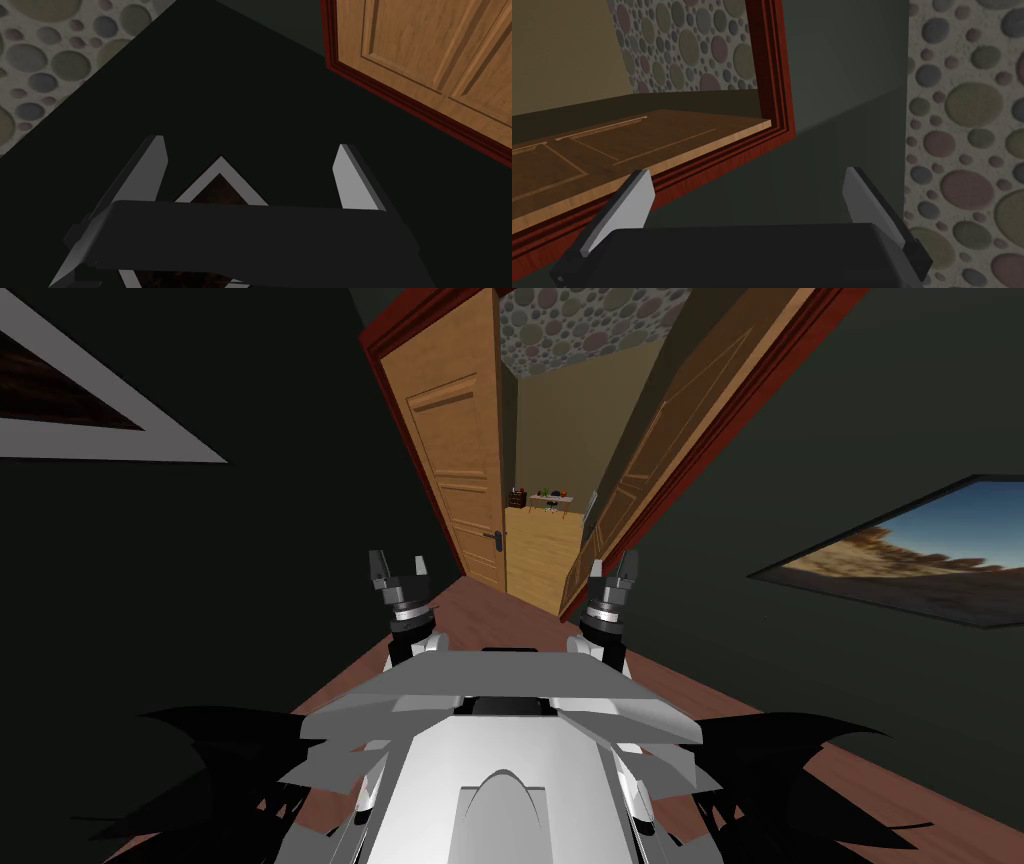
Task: Push the door open
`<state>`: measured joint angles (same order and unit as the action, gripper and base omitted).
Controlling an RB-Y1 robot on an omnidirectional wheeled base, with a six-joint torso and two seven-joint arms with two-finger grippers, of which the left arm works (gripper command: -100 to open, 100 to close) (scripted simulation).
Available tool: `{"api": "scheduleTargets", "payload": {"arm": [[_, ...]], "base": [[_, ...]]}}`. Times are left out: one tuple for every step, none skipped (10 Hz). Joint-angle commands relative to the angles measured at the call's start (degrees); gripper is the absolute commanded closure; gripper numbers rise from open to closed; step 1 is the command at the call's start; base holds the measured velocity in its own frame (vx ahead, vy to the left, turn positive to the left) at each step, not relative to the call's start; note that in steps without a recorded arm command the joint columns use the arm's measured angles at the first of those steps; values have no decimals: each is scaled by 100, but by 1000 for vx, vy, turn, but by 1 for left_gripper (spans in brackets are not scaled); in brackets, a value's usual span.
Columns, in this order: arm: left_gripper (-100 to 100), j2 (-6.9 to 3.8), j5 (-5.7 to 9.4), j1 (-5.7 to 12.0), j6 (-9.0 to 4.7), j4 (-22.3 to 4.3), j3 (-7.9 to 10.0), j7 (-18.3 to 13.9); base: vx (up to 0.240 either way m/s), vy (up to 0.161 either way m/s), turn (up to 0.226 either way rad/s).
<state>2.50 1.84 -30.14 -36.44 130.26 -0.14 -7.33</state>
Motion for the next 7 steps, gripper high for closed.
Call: {"api": "scheduleTargets", "payload": {"arm": [[-100,-58,3,151,23,-242,15,19],[-100,-58,3,151,23,-242,15,19],[-100,-104,5,286,43,-457,28,36],[-100,-131,7,369,56,-589,37,47],[-100,-159,8,465,70,-743,46,59],[-100,-188,10,562,85,-898,56,71],[-100,-217,12,668,101,-1067,66,84]], "base": [[42,36,-79],[48,51,-51],[51,52,-60],[66,60,-85],[87,69,-72],[75,90,-70],[71,89,-76]]}}
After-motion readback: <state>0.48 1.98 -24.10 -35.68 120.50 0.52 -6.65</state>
